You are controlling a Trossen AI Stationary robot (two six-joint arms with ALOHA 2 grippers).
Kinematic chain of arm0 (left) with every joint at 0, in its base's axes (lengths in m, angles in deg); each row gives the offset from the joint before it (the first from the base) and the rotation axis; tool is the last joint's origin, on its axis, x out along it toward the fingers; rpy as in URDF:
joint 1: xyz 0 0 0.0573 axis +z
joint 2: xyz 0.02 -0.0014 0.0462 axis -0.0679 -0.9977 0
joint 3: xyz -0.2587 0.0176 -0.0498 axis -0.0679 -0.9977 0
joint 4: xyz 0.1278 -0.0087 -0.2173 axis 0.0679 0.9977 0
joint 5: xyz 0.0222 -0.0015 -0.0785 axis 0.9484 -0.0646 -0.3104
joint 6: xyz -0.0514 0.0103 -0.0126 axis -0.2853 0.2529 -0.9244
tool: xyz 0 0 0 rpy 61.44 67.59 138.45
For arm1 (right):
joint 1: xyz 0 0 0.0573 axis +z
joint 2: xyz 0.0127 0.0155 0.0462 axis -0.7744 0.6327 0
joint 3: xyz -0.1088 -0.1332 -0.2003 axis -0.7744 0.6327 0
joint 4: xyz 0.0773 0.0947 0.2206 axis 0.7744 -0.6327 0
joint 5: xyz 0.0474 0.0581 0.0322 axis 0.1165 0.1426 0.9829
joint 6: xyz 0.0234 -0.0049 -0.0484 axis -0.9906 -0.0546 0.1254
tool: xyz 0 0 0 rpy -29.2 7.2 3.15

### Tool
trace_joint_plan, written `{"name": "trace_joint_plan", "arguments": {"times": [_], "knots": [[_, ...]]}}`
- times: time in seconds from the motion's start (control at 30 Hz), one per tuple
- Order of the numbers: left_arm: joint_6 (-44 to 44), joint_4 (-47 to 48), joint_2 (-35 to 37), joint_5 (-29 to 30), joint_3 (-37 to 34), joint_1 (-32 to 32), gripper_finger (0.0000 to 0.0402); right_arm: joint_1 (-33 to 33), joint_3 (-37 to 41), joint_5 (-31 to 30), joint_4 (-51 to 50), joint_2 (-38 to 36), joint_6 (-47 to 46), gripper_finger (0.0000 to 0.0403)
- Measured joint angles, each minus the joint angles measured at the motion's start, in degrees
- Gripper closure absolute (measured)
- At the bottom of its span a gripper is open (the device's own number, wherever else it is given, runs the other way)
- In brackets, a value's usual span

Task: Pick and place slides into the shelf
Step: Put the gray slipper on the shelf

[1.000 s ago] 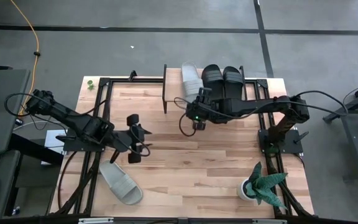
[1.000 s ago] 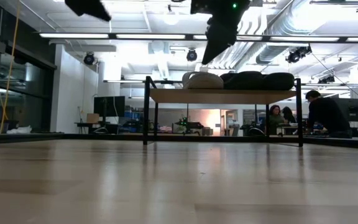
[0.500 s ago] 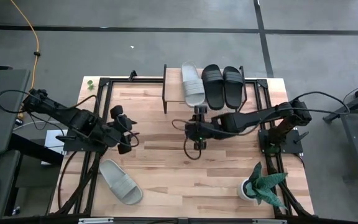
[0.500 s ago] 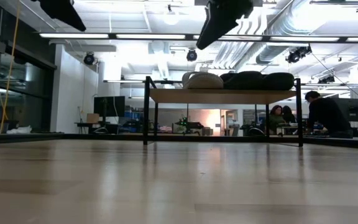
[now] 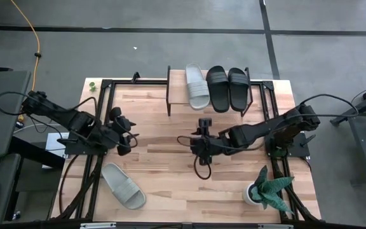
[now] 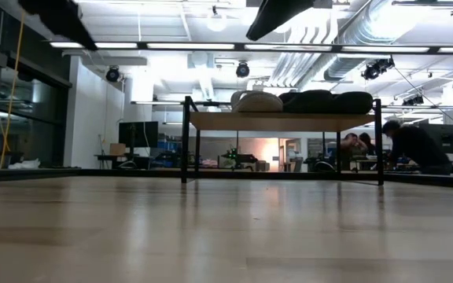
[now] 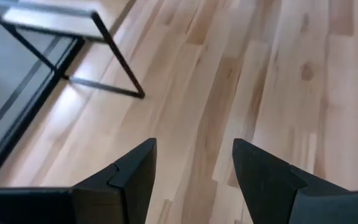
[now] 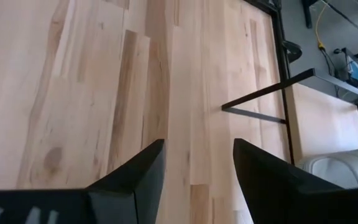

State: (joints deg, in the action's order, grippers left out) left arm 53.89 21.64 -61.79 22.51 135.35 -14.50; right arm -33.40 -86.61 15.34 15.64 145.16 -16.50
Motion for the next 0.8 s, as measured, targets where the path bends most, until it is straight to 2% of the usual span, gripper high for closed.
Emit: {"name": "trace_joint_plan", "arguments": {"times": [0.17,0.33,0.5,0.8], "knots": [[-5.1,-2.7,3.9,-1.8,-6.9,0.0,0.0202,1.3,0.0,-0.2,0.6,0.0,-0.3,0.0221],[-9.3,-5.8,9.3,-8.0,-12.3,0.0,0.0202,1.6,0.0,-0.2,0.5,0.0,-0.4,0.0221],[-13.8,-6.7,13.0,-16.1,-14.8,0.0,0.0202,1.6,0.0,-0.8,0.4,0.0,-1.0,0.0221],[-19.3,-6.8,13.8,-27.4,-18.7,0.0,0.0202,1.8,0.0,0.5,0.1,0.0,-1.7,0.0221]]}}
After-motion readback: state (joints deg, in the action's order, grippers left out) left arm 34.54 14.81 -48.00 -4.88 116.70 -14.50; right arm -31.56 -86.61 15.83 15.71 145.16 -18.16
